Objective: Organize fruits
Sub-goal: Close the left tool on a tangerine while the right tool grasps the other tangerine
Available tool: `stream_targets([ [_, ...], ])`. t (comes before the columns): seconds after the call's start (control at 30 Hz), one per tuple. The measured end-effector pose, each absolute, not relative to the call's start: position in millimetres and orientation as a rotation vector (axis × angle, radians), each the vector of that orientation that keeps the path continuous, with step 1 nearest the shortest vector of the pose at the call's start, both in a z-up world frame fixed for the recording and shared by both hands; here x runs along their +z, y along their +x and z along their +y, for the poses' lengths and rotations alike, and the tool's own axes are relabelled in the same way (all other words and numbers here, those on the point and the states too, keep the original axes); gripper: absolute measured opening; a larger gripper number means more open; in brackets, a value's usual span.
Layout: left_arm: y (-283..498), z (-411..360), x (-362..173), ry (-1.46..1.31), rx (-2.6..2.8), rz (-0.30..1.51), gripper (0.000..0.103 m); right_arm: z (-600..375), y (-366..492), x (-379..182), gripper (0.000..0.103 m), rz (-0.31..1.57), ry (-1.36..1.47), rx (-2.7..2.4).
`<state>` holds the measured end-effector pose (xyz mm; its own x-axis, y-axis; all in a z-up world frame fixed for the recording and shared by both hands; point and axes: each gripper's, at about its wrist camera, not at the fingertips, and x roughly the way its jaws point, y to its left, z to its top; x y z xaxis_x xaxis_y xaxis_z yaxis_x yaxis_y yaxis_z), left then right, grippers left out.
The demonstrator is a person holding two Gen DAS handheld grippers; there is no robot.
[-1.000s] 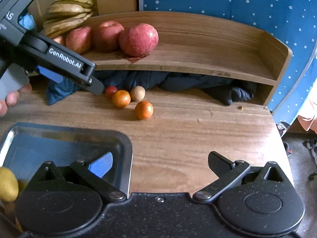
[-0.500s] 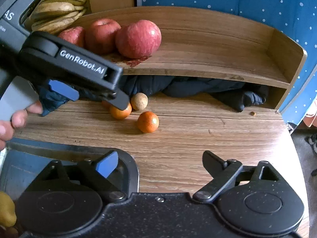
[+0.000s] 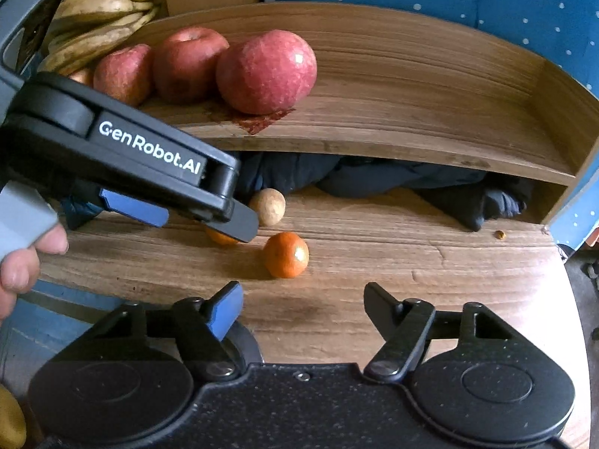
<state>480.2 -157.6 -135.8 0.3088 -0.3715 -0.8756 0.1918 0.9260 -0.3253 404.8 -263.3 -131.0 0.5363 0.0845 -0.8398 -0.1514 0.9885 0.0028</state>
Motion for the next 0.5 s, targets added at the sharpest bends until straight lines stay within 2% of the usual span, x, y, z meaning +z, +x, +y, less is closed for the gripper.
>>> stream_targets([
  [0.2, 481.4, -159.3, -139.5, -0.187, -0.365, 1.216, 0.071, -257.2, 409.4, -134.2, 0.056, 1.001, -0.084, 0.143],
  [0.5, 485.9, -166.9, -144.4, -0.229, -0.352, 1.236, 0.058, -254.8, 413.2, -136.1, 0.05, 0.988, -0.092, 0.126],
])
